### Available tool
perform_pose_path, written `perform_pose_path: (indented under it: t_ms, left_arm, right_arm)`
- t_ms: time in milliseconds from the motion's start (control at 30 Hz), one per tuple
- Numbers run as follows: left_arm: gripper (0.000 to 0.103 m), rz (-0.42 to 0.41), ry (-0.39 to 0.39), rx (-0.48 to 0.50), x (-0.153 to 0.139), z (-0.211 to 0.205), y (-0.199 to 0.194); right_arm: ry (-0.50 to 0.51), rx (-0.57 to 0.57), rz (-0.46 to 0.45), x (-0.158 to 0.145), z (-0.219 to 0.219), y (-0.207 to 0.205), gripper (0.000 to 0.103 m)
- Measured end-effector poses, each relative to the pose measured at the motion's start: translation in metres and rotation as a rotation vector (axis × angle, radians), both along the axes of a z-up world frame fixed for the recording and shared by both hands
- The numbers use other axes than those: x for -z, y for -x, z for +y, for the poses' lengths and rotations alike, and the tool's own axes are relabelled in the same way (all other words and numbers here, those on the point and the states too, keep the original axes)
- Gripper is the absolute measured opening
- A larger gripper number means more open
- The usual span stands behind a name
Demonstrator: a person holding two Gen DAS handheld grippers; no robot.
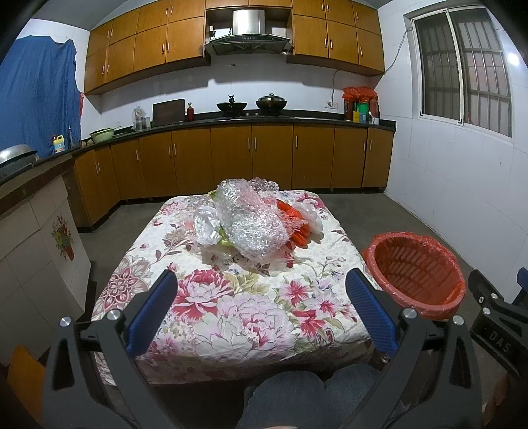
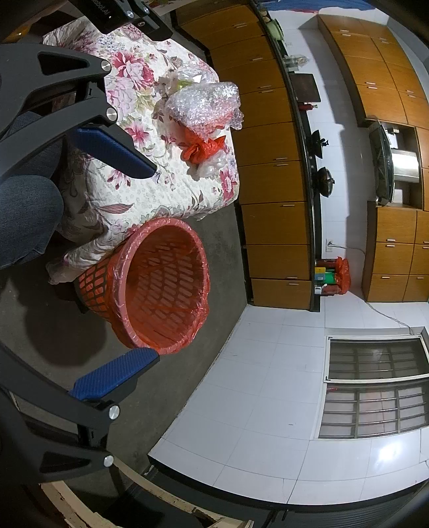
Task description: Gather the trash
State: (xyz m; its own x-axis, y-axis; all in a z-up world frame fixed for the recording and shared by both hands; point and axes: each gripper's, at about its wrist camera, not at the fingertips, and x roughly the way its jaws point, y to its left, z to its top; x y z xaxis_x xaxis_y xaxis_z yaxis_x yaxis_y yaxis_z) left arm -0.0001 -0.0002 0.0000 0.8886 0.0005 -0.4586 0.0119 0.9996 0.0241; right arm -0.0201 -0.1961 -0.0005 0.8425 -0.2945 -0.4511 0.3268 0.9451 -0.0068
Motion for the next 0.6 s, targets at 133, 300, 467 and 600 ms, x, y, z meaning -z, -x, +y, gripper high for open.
perform_pose_path:
  t_ms: [133,300,467,600]
  left_arm:
    - [0.099,0.001,0.001,0.001,0.0,0.0001,-0.0002]
    - [0.099,0.002,0.001,0.001,0.0,0.0001,-0.0003]
    - [0.099,0.003,0.001,0.0,0.0001,0.0002,-0.0004]
    - [0.099,0.004,0.001,0.001,0.0001,0.0002,-0.0004]
  right_arm:
    - [0.0,0.0,0.001,0.0006,0.0001,-0.0003,0.101]
    - [0.0,0.0,0.001,0.0007,0.0,-0.0003,0.101]
    - [-0.001,0.0,0.002,0.0009,0.0001,-0.0006,0.101]
    - [0.0,0.0,0.003,0.0015,0.0002,-0.0006,0.101]
